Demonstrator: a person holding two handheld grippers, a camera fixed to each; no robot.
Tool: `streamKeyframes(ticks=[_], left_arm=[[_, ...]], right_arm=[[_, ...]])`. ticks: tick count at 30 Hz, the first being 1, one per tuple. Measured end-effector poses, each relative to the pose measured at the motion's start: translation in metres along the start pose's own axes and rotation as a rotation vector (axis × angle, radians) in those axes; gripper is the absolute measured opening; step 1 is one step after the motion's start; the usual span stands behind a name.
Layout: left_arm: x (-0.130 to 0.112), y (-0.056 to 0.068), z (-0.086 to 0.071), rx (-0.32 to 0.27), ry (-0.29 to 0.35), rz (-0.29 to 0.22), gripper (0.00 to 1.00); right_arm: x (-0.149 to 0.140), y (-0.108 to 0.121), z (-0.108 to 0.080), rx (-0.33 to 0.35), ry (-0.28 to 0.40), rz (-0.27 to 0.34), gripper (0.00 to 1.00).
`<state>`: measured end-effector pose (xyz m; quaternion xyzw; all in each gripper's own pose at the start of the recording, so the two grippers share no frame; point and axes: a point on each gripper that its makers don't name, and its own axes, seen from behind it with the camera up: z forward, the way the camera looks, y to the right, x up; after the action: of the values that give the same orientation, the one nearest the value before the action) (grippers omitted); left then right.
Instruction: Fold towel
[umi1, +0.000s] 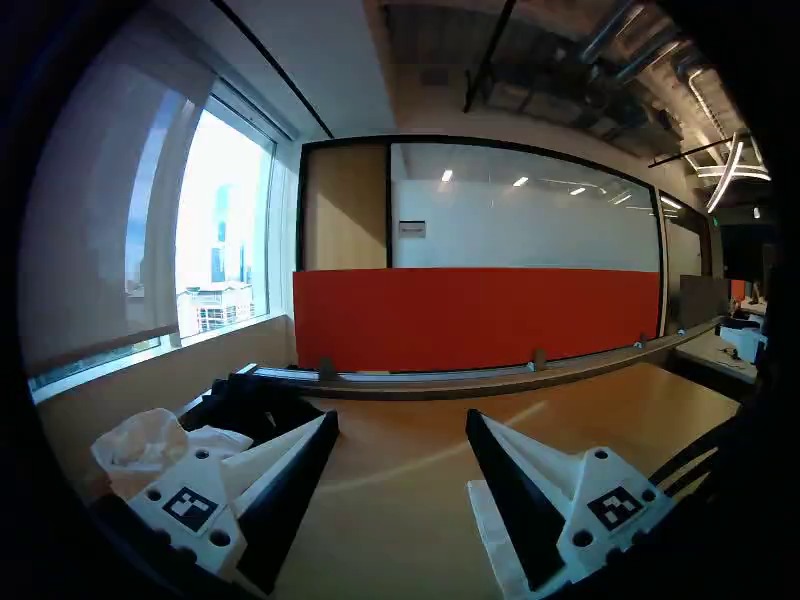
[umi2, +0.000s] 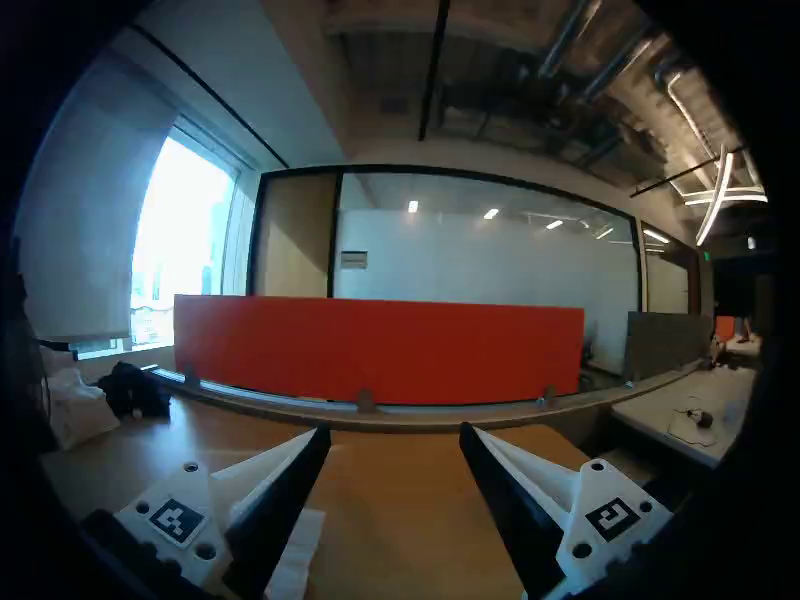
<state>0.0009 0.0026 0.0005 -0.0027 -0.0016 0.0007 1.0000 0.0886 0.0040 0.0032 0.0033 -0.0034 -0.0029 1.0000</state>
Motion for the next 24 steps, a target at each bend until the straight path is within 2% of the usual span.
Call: streamKeyframes(ticks=[6,12,18,24], left_arm=[[0.008,0.024,0.003,-0.075,-0.051,0.019,0.95],[0.007,0.045,0.007,-0.159,-0.129,0.039,0.95],[0.0,0.063,0.007,-0.245,-0.196,0.076,0.95],[-0.01,0.08,0.002,-0.328,-0.256,0.134,0.95]], right_arm=[[0.025,-0.01,0.002,0.059,-0.048,-0.028,1.0],[0.037,-0.028,0.004,0.164,-0.107,-0.047,1.0],[0.035,-0.044,0.002,0.256,-0.176,-0.076,1.0],[0.018,-0.06,-0.006,0.36,-0.273,-0.115,1.0]])
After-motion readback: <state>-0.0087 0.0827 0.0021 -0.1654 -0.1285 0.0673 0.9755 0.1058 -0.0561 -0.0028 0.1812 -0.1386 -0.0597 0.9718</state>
